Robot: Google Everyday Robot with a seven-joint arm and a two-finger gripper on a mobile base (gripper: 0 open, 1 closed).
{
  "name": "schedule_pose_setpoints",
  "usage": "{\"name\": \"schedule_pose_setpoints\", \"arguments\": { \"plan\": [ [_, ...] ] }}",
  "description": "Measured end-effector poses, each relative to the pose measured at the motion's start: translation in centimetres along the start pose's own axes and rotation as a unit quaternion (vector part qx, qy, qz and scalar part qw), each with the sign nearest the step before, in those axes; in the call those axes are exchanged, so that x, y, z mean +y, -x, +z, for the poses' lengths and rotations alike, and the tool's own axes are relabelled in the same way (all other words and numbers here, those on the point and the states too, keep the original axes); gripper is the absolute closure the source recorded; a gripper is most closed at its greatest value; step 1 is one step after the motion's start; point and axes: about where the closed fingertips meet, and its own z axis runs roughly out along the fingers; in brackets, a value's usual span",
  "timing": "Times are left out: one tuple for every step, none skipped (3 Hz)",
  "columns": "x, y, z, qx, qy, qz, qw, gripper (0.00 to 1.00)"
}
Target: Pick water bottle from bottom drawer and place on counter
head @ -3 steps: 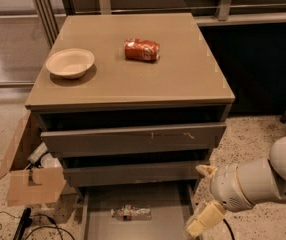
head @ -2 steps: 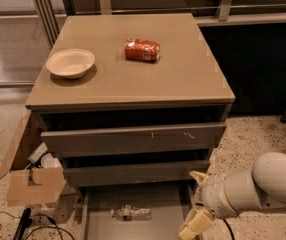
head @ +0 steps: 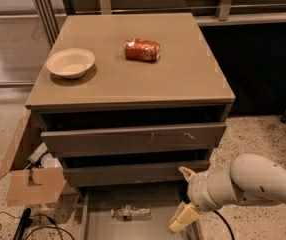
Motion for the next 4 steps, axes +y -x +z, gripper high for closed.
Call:
{"name": "schedule_pose_setpoints", "arguments": {
  "plan": [
    [0.6, -0.1, 0.2, -0.001, -0.010, -0.001, 1.0000, 0.00],
    [1.0, -0.1, 2.7, -0.023, -0.038, -0.020, 0.9988, 0.00],
    [0.1, 0.3, 4.7, -0.043, -0.081, -0.043, 0.9948, 0.00],
    [-1.6, -0.3, 7.2, -0.052, -0.116, -0.064, 0.9899, 0.00]
  ]
}}
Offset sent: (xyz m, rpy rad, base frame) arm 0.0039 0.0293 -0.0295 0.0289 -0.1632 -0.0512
